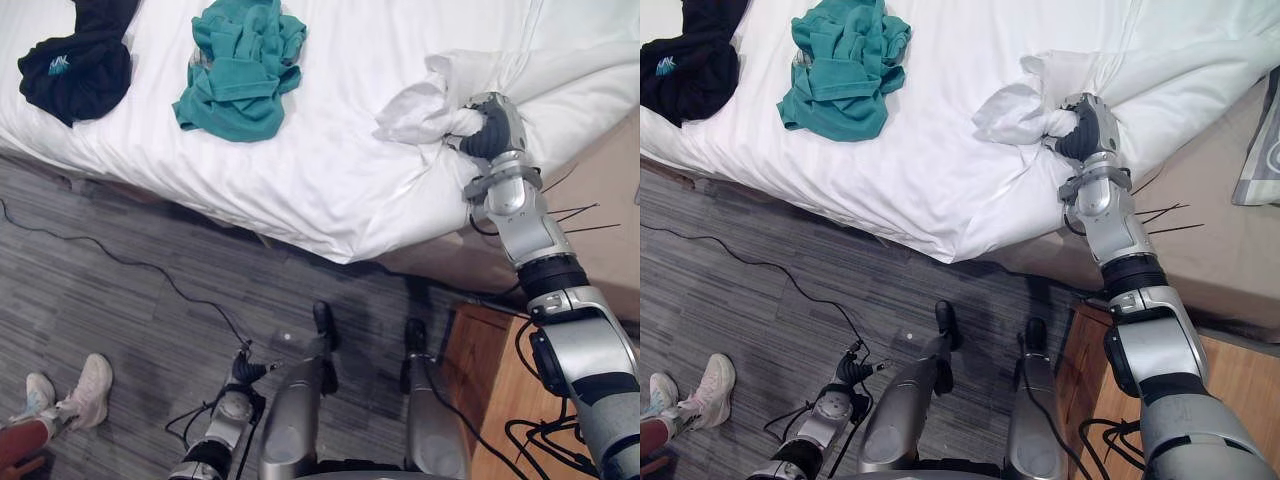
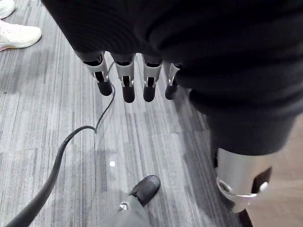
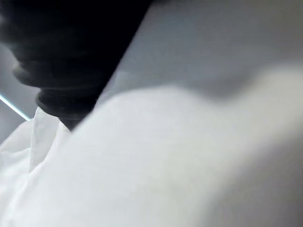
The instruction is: Tidy the bed and pick cloth on bed and put in laundry
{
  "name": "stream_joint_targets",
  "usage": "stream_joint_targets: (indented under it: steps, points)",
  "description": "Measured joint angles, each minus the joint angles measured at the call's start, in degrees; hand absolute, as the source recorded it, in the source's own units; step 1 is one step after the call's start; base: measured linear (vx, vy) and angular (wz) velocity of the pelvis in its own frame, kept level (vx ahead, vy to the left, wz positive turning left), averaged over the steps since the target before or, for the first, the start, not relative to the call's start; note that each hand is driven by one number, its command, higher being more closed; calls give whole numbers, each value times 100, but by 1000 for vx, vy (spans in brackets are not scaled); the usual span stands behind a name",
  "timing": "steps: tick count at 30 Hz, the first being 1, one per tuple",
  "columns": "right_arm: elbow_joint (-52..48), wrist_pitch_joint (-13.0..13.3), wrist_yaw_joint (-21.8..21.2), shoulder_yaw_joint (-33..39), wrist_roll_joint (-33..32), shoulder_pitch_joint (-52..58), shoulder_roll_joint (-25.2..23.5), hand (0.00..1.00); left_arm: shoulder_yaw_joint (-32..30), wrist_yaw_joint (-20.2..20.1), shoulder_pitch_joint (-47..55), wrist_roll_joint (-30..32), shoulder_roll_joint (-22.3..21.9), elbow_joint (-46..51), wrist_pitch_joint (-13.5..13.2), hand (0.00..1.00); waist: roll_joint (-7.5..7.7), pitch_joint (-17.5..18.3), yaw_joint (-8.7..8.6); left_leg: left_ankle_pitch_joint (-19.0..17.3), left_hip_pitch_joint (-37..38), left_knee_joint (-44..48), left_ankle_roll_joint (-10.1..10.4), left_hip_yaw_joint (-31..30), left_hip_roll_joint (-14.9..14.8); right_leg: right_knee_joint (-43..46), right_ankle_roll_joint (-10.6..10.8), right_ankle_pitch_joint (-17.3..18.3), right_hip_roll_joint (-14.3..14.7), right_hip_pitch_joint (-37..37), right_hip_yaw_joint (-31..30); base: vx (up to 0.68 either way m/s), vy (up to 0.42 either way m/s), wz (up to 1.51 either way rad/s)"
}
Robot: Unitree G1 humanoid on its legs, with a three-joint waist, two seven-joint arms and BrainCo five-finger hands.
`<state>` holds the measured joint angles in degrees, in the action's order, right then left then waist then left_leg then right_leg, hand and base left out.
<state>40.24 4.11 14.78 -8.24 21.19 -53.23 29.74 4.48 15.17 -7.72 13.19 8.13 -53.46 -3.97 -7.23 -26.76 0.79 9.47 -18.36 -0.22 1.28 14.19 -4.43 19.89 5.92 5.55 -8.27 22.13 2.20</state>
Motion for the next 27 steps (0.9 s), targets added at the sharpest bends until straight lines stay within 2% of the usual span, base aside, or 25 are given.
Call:
stream_joint_targets:
  steps: [4,5,7,8,12,15,17,20,22,24,27]
  points:
    - [-470,-10,11,463,-94,696,-77,100,-8,-2,-5,-22,-17,14,10,0,13,2,-6,45,279,-162,4,12,42,-67,2,0,-24,-240,19,39,-9,1]
    - [-870,-16,29,842,-163,1332,-289,100,-17,-5,5,-17,-19,18,54,0,43,10,-35,44,471,-211,4,17,44,-198,17,-10,-19,-477,40,80,-19,-3]
    - [-1230,-13,38,1072,-238,1885,-550,100,-48,-10,88,-3,-16,117,94,0,118,50,-107,42,645,-316,5,43,53,-297,24,-14,-11,-639,32,60,-14,-7]
    - [-1451,-7,48,1204,-273,2243,-761,0,-87,-16,166,9,-10,184,101,0,206,102,-182,43,719,-365,6,69,57,-362,39,-23,-4,-701,13,85,-17,-16]
    - [-1806,50,47,2043,-480,3724,-1663,0,-178,-189,330,179,-27,214,200,0,647,498,-373,35,941,-485,15,239,62,-602,90,-60,16,-909,-108,112,-27,-17]
    - [-1593,49,59,2492,-611,4490,-2116,0,-281,-268,431,308,-84,215,238,0,807,774,-394,-54,1158,-507,87,362,58,-746,100,-66,30,-1123,-187,85,-10,-20]
    - [-1398,133,69,2806,-865,4770,-2267,0,-286,-284,503,340,-141,182,257,0,826,939,-460,-108,1298,-510,76,455,62,-846,124,-82,40,-1257,-236,62,-2,-23]
    - [-1026,224,-30,3135,-1320,4769,-2392,0,-310,-323,539,341,-209,120,298,0,766,1115,-466,-140,1423,-525,81,511,46,-1028,129,-120,83,-1428,-251,35,-7,-9]
    - [-751,223,-122,3610,-1906,4768,-2678,0,-523,-396,592,337,-267,8,350,0,758,1168,-451,-164,1525,-544,89,514,12,-1201,104,-179,123,-1598,-250,15,-2,2]
    - [-315,183,-128,3941,-2200,4768,-2755,0,-558,-397,674,334,-261,-25,372,0,779,1203,-450,-187,1521,-560,119,553,-8,-1271,91,-214,145,-1629,-259,22,-1,-7]
    - [789,-314,-49,4812,-2654,4954,-2725,0,-749,-400,735,321,-310,-156,409,0,774,1203,-460,-194,1520,-563,129,655,-25,-1421,93,-321,165,-1664,-348,51,-2,-19]
